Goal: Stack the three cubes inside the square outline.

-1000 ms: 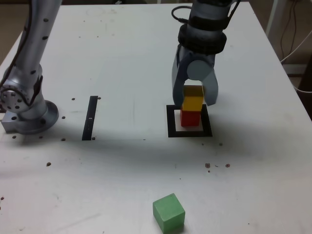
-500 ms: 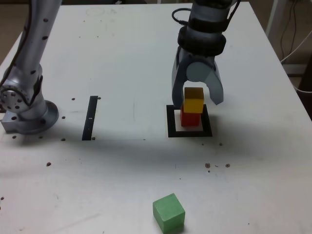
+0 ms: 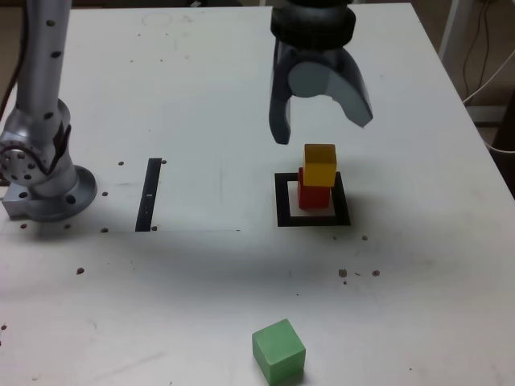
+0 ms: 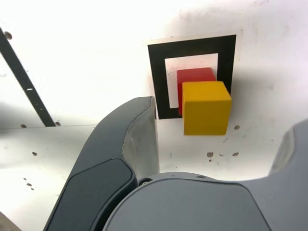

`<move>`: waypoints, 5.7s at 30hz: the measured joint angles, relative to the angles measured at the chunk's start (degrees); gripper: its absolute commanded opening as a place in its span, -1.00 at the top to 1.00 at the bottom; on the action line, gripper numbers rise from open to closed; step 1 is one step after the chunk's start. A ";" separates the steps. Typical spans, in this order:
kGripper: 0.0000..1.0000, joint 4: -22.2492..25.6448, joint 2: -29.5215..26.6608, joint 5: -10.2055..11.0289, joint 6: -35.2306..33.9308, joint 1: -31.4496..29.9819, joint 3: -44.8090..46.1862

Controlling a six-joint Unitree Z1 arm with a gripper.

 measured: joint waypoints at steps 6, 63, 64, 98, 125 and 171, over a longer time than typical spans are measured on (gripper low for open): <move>-0.99 0.07 -0.86 0.00 -0.33 -0.98 0.18; -0.99 -3.60 6.22 1.54 -4.32 -39.50 -3.70; -0.99 -4.01 6.22 2.17 -2.53 -39.77 -3.56; -0.91 -11.04 11.58 4.44 6.60 -42.42 2.53; 0.23 -11.17 13.94 4.70 3.36 -43.14 1.67; 0.23 6.87 0.58 4.95 -4.79 -19.92 -5.71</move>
